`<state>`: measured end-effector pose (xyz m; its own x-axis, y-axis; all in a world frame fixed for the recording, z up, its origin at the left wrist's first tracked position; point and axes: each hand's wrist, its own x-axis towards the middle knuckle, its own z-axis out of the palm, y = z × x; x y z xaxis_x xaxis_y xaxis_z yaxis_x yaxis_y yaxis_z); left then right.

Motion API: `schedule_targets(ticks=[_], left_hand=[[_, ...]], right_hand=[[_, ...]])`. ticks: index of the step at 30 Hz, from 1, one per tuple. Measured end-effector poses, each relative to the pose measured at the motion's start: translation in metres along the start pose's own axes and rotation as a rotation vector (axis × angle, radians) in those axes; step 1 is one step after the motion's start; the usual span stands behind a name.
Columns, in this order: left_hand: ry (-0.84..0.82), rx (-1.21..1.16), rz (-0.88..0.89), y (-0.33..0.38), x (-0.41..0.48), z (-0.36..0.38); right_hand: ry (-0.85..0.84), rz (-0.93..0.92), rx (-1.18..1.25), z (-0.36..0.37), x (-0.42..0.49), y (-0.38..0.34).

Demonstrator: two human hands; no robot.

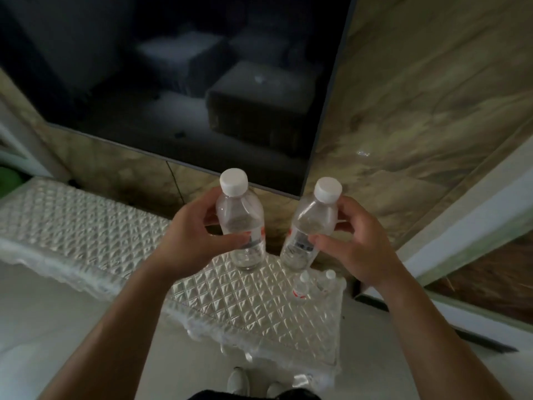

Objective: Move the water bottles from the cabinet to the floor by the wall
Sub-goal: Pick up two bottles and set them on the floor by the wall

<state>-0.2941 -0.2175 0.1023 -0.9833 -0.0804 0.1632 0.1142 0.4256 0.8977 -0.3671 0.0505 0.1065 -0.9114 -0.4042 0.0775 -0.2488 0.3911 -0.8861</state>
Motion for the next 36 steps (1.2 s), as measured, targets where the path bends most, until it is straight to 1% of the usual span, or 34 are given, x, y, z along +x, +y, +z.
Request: schedule_targets(ticks=[3,9,13,18,25,31,36], left_hand=[[0.06,0.009,-0.015,0.002,-0.009,-0.001],[0.193,0.109,-0.051,0.006,-0.028,0.0],[0.287,0.092,-0.093,0.005,-0.043,-0.002],[0.368,0.058,-0.141,-0.007,-0.066,-0.02],[0.499,0.008,-0.183,-0.029,-0.114,-0.078],[0.594,-0.018,-0.226,-0.041,-0.171,-0.141],[0.658,-0.007,-0.28,-0.062,-0.223,-0.199]], right_hand=[[-0.043,-0.044,-0.006,-0.003,0.01,-0.005],[-0.162,-0.108,0.001,-0.005,0.027,-0.014],[-0.239,-0.138,-0.002,0.002,0.036,-0.016],[-0.312,-0.159,0.003,0.03,0.044,-0.027],[-0.434,-0.218,0.003,0.103,0.053,-0.064],[-0.523,-0.27,-0.029,0.193,0.048,-0.109],[-0.557,-0.3,0.01,0.275,0.036,-0.144]])
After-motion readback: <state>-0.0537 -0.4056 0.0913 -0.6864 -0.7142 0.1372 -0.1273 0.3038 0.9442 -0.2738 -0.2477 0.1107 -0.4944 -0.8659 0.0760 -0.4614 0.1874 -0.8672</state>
